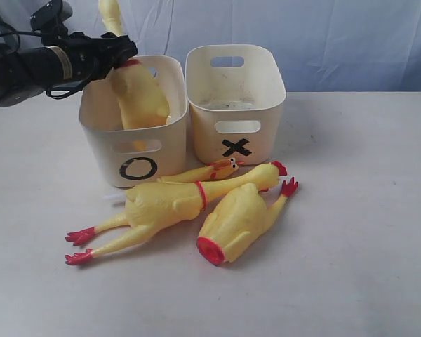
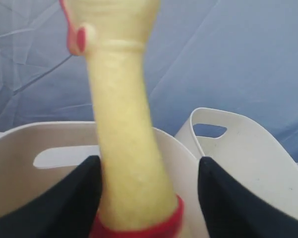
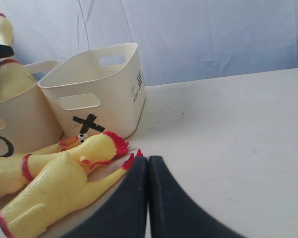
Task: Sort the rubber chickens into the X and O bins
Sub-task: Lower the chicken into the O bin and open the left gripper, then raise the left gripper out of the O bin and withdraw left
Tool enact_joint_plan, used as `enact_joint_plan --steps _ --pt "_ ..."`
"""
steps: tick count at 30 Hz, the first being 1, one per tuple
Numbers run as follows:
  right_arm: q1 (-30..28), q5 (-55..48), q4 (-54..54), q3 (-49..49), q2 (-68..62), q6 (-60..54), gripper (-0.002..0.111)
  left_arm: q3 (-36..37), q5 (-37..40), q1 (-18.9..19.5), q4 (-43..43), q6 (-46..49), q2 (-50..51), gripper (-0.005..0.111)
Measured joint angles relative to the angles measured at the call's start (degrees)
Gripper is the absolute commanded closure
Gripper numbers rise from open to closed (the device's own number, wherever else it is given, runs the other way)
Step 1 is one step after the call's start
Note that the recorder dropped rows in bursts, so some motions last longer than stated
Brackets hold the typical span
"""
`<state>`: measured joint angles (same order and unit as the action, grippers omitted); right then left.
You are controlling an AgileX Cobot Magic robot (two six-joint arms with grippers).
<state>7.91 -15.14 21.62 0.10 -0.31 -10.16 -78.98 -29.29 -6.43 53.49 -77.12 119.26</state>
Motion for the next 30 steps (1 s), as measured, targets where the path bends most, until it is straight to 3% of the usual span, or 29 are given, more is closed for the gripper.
enact_joint_plan --steps 8,15,18,21,25,30 --pt "0.0 0.0 0.0 0.0 0.0 0.0 0.109 0.1 -0.6 -0.4 2.0 0.0 -1.4 0.044" --pt "0.0 0.0 0.0 0.0 0.0 0.0 0.109 0.1 -0.4 -0.4 9.1 -0.7 -7.9 0.044" --pt "0.0 0.0 0.0 0.0 0.0 0.0 0.109 0.1 0.8 -0.4 16.3 -3.5 -11.1 0.045" --pt "0.0 0.0 0.0 0.0 0.0 0.0 0.109 0.1 0.2 -0.4 29.1 -7.8 -14.0 0.053" --pt "0.0 0.0 0.0 0.0 0.0 0.0 0.109 0.1 -2.4 -0.4 43.4 -16.0 -16.9 0.075" --pt "0.0 0.0 0.0 0.0 0.0 0.0 0.109 0.4 -5.0 -0.4 46.0 -18.4 -20.3 0.096"
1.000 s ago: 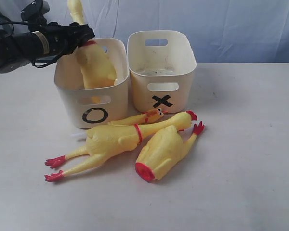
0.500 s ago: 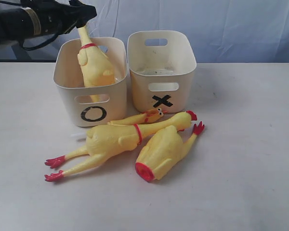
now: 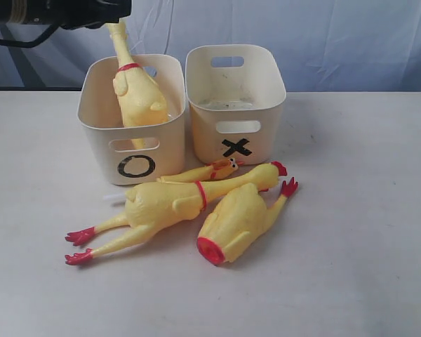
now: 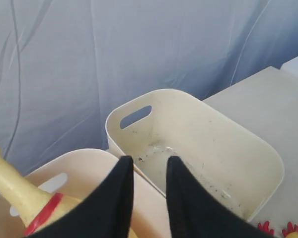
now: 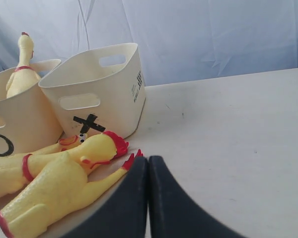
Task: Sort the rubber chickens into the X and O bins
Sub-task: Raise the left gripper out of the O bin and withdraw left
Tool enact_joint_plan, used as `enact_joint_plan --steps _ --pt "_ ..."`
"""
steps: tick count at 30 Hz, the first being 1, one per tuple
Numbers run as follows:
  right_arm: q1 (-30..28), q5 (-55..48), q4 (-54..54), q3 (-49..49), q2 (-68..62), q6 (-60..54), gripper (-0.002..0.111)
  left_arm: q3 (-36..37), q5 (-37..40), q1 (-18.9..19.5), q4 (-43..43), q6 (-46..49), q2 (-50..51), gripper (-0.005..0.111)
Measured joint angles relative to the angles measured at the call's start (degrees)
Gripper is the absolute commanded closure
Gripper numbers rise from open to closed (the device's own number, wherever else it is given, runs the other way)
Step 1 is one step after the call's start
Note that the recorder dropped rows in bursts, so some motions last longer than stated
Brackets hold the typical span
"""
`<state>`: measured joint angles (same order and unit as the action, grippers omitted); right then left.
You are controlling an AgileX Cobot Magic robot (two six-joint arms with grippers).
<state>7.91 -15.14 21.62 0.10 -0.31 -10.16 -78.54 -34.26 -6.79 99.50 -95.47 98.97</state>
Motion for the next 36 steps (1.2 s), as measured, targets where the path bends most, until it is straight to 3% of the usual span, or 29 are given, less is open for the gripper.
enact_joint_plan --steps 2,36 --pt "0.0 0.0 0.0 0.0 0.0 0.0 0.109 0.0 -0.2 0.0 0.5 -0.2 -1.5 0.107" --pt "0.0 -0.1 0.0 0.0 0.0 0.0 0.109 20.5 -4.2 0.0 0.8 10.3 -26.1 0.107"
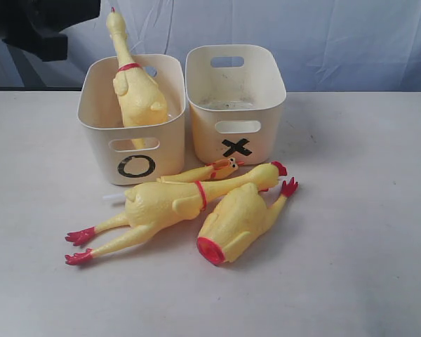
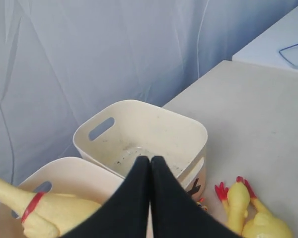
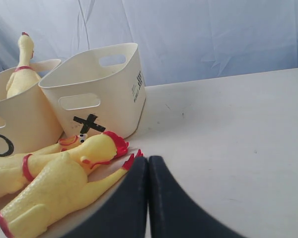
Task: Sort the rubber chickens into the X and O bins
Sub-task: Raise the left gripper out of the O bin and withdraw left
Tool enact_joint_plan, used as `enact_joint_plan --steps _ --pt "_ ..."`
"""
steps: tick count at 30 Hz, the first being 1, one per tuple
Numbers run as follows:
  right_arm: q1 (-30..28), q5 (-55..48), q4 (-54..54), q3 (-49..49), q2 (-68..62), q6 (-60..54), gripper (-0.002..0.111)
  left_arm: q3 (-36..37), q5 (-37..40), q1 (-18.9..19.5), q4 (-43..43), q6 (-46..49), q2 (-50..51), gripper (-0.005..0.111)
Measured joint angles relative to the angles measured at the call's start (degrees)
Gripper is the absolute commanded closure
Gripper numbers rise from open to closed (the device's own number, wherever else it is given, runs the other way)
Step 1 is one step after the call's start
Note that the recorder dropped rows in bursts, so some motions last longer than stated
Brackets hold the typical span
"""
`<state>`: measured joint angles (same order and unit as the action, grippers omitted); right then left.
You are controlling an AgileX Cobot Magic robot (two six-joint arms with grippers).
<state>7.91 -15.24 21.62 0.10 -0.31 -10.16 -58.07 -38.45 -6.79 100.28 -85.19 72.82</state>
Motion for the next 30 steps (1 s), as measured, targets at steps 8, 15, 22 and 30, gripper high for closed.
enact_joint_plan --steps 8,15,22,30 --pt "0.0 0.0 0.0 0.0 0.0 0.0 0.109 2.2 11.6 0.0 0.2 -5.5 -0.5 0.107" --pt "0.0 0.0 0.0 0.0 0.0 0.0 0.109 2.2 29.4 0.0 0.1 -8.6 -2.1 0.107" --pt "0.0 0.0 0.0 0.0 0.0 0.0 0.109 5.7 37.0 0.0 0.1 -8.6 -4.9 0.107" --pt "0.0 0.0 0.0 0.0 0.0 0.0 0.109 14.0 33.5 0.0 0.0 -9.0 -7.6 0.107"
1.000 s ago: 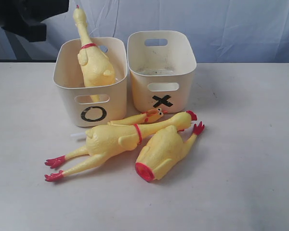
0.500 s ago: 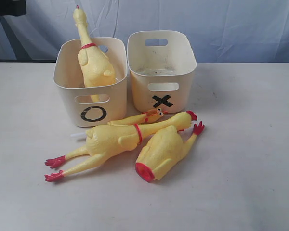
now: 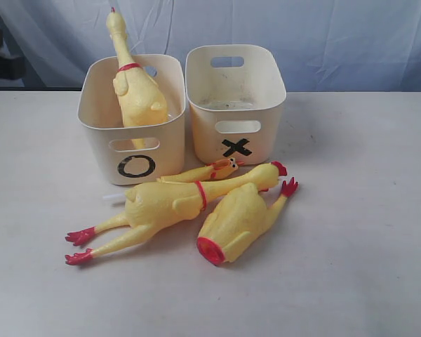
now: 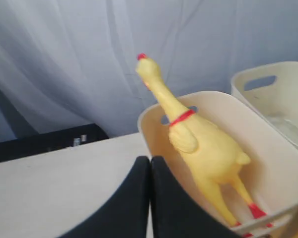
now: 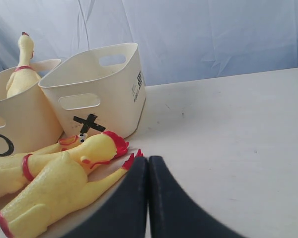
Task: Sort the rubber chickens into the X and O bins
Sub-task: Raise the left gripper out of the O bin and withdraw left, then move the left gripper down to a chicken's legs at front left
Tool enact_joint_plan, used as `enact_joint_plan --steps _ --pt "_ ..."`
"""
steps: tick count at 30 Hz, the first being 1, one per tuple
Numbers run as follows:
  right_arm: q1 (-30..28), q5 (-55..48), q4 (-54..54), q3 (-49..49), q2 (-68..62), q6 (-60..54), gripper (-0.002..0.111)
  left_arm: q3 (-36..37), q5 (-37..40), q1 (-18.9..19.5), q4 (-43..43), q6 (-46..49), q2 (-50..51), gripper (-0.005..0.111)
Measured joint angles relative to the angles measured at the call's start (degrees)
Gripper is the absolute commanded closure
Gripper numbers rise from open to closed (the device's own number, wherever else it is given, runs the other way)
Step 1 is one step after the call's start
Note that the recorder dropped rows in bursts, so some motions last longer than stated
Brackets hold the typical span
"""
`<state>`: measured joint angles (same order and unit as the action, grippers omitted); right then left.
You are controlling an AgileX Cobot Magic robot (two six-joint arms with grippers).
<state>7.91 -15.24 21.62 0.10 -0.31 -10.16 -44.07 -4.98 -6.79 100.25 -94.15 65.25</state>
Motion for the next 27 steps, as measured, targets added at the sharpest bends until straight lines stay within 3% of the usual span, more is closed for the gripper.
enact_joint_plan --steps 7,11,17,27 --pt "0.0 0.0 0.0 0.0 0.0 0.0 0.109 1.6 -9.7 0.0 0.0 -3.8 0.0 0.107" --pt "0.0 0.0 0.0 0.0 0.0 0.0 0.109 2.1 -11.9 0.0 -1.4 -0.7 -0.1 0.107" --pt "0.0 0.0 0.0 0.0 0.0 0.0 0.109 5.7 -12.7 -0.9 -19.2 20.6 -0.1 0.107" --pt "0.0 0.0 0.0 0.0 0.0 0.0 0.109 13.0 2.0 -12.5 -53.1 56.4 -0.2 0.107"
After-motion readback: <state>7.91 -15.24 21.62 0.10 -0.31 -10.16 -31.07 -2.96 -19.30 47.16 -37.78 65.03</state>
